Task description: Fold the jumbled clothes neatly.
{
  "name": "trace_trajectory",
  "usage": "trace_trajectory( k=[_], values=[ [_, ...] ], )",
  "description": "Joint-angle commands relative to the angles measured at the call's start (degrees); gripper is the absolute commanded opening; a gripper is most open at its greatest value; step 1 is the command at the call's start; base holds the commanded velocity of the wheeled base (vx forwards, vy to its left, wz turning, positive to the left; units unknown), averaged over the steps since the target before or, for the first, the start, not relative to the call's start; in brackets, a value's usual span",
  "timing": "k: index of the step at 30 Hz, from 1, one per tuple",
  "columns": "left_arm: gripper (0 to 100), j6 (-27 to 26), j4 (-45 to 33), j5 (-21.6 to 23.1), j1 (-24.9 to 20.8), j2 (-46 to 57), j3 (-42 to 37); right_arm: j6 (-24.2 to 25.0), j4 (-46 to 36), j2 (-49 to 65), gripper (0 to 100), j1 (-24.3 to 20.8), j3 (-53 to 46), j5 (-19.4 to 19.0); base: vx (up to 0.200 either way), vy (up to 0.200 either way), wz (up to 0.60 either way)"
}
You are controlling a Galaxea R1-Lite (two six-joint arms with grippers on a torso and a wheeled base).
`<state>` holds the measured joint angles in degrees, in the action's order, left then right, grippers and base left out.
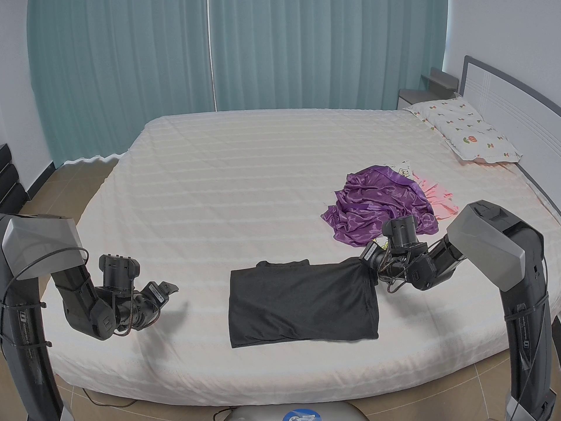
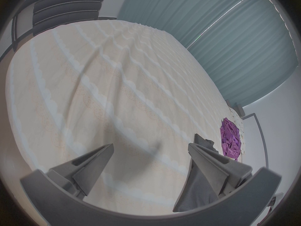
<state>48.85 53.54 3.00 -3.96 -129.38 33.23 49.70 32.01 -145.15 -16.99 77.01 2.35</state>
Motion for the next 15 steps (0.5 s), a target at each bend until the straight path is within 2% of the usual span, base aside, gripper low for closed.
trace_trajectory(
  k=[1, 15],
  values=[
    [100, 0.0, 0.0, 0.0, 0.0, -0.1, 0.0, 0.6, 0.1, 1.1, 0, 0.6, -0.2, 0.1, 0.000, 0.000, 0.00],
    [100, 0.0, 0.0, 0.0, 0.0, -0.1, 0.0, 2.6, 0.1, -0.6, 0, 2.0, -0.3, 0.1, 0.000, 0.000, 0.00]
  ],
)
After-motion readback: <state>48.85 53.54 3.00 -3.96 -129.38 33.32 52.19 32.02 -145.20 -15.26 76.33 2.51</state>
